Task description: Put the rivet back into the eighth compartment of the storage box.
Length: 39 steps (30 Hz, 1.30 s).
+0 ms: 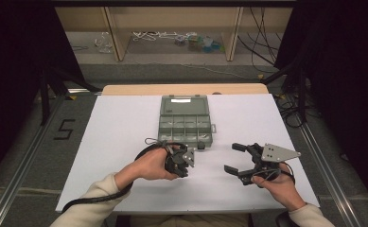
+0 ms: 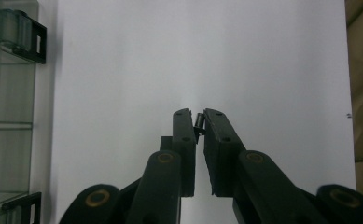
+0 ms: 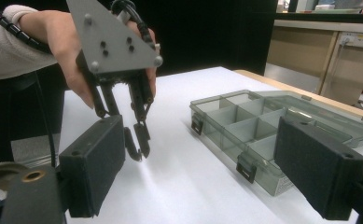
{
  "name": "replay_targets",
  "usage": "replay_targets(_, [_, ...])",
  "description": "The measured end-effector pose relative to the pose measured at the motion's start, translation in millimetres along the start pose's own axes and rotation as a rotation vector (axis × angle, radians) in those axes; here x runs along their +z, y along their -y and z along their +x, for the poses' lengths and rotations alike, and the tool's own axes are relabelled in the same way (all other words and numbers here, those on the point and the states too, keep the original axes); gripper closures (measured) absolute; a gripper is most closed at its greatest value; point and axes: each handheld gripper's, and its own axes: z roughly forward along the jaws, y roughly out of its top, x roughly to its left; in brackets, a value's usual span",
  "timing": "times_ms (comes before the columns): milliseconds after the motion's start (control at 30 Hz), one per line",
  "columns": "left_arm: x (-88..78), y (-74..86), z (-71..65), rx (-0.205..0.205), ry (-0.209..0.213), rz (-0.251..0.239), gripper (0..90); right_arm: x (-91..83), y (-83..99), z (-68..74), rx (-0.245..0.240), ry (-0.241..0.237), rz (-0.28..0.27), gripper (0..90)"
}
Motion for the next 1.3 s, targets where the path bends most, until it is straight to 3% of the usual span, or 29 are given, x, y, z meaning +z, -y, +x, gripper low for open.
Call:
replay_targets(167, [-2.1,0.4,2.8,-0.015,-0.021,-0.045,82.6,-1.4,-0.7,-0.4,-0.003,-0.010,0.019,17.6])
replay_targets(300, [-6.5,0.8,5.7,-0.032,-0.042,-0.084,82.6,0.2,-0.2,0.0,0.001,0.000,-0.002,17.6])
replay_targets(333, [-7.6,0.6,6.2,-0.036,-0.047,-0.101,82.6,-0.5,-0.3,-0.8,0.002,-0.020,0.008,17.6])
replay_targets(367, [-8.2,0.4,7.1,-0.039,-0.047,-0.110,82.6,0.4,0.1,0.3,0.005,0.005,-0.008,17.6])
replay_targets(400, [-8.6,0.1,7.6,-0.041,-0.050,-0.115,82.7,-1.1,-0.5,0.1,0.012,-0.008,0.011,17.6])
replay_targets(467, [-9.5,-1.0,8.6,-0.042,-0.059,-0.126,82.6,1.3,0.1,-0.6,0.015,-0.011,-0.026,17.6])
replay_targets(700, [-11.7,-3.6,10.2,-0.066,-0.084,-0.187,82.7,0.0,-0.4,-0.7,0.013,-0.008,0.009,17.6])
replay_targets(933, [-10.2,-4.8,16.5,-0.088,-0.124,-0.252,82.7,0.0,-0.1,-1.1,0.011,-0.005,-0.006,17.6])
replay_targets(967, [-11.1,-4.6,19.3,-0.095,-0.129,-0.270,82.7,0.4,0.0,-1.2,0.011,-0.011,-0.010,17.6])
replay_targets(1000, [-10.1,-4.9,20.1,-0.129,-0.135,-0.310,82.7,0.2,0.0,-0.9,0.014,-0.012,-0.007,17.6])
replay_targets(1033, [-12.2,-4.5,23.6,-0.115,-0.146,-0.307,82.7,0.1,0.0,-0.9,0.015,-0.012,-0.007,17.6])
replay_targets(1300, [-10.4,-5.1,40.2,-0.256,-0.196,-0.472,82.7,0.4,0.0,-0.8,0.015,-0.013,-0.011,17.6])
